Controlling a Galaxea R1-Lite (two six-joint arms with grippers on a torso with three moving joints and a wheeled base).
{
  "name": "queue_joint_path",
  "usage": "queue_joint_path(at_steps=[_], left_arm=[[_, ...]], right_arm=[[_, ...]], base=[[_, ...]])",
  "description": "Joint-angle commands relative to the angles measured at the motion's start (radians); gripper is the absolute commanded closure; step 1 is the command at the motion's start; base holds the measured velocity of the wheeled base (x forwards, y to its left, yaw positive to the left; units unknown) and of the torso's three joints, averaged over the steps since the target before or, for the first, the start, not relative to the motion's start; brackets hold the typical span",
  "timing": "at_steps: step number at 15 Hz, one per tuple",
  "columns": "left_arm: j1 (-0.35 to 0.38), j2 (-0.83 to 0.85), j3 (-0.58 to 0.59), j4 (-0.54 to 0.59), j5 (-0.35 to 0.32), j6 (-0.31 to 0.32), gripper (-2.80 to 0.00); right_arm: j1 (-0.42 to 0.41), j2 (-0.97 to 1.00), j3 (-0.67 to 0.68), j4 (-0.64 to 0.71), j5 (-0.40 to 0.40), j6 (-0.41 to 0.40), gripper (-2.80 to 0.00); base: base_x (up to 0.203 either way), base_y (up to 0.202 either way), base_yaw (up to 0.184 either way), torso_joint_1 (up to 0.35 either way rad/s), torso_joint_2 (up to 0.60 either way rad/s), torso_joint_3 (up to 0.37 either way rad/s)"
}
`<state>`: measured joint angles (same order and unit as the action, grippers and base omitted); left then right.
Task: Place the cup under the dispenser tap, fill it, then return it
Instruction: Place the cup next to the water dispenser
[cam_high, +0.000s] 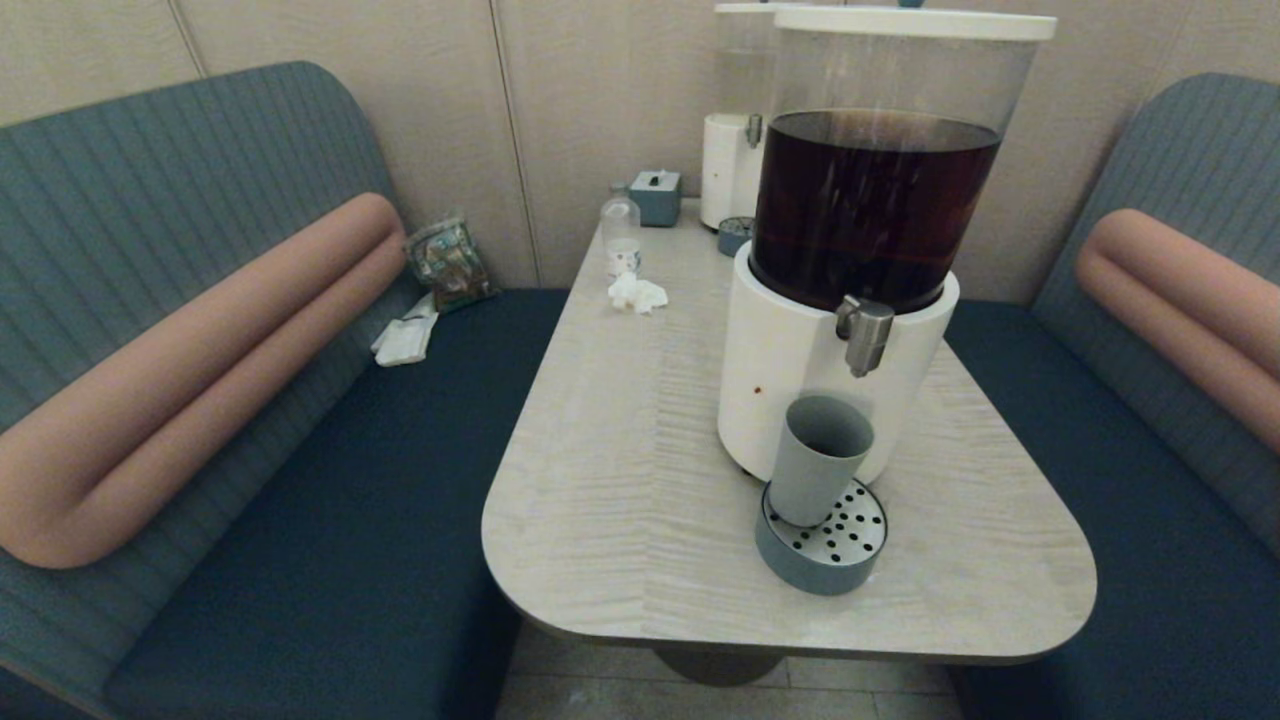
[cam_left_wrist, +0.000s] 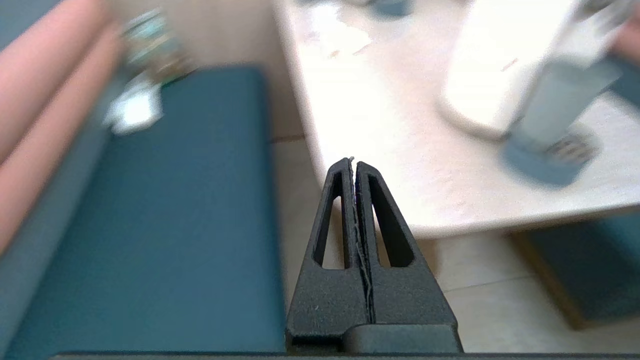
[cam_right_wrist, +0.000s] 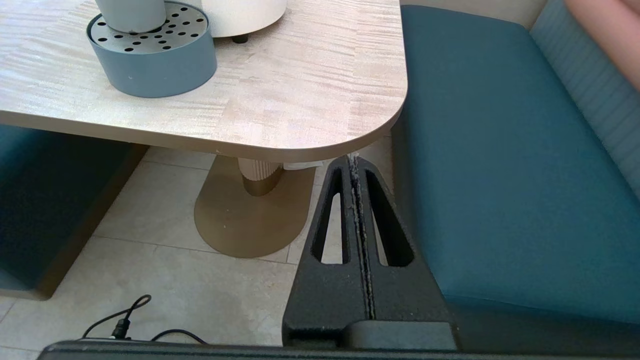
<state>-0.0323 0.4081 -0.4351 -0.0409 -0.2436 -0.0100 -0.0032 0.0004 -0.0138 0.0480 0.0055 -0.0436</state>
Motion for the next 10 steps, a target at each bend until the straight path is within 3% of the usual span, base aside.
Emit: queue_joint_path(at_steps=[1, 2, 6, 8, 10], left_arm=[[-0.01, 0.358, -0.061, -0.238, -0.089, 0.0, 0.0], [-0.014, 0.46, -0.075, -0.355, -0.146, 0.003, -2.8], [-0.048, 0.738, 0.013, -0.809, -0.534, 0.074, -2.8], [-0.076, 0.837, 0.083, -0.955, -0.624, 0.111, -2.8], [-0.113, 0.927, 0.121, -1.093, -0.65, 0.127, -2.8]], right_arm=[[0.0, 0.0, 0.0, 0.001, 0.001, -0.001, 0.0], [0.0, 0.0, 0.0, 0.001, 0.001, -0.001, 0.0], [0.0, 0.0, 0.0, 0.001, 0.001, -0.001, 0.0], [0.0, 0.0, 0.0, 0.0, 0.001, -0.001, 0.0], [0.0, 0.0, 0.0, 0.0, 0.001, -0.001, 0.0]], base=[[0.0, 0.0, 0.0, 0.0, 0.0, 0.0], [0.0, 0.0, 0.0, 0.0, 0.0, 0.0], [0.0, 0.0, 0.0, 0.0, 0.0, 0.0], [0.0, 0.0, 0.0, 0.0, 0.0, 0.0], [0.0, 0.0, 0.0, 0.0, 0.0, 0.0]])
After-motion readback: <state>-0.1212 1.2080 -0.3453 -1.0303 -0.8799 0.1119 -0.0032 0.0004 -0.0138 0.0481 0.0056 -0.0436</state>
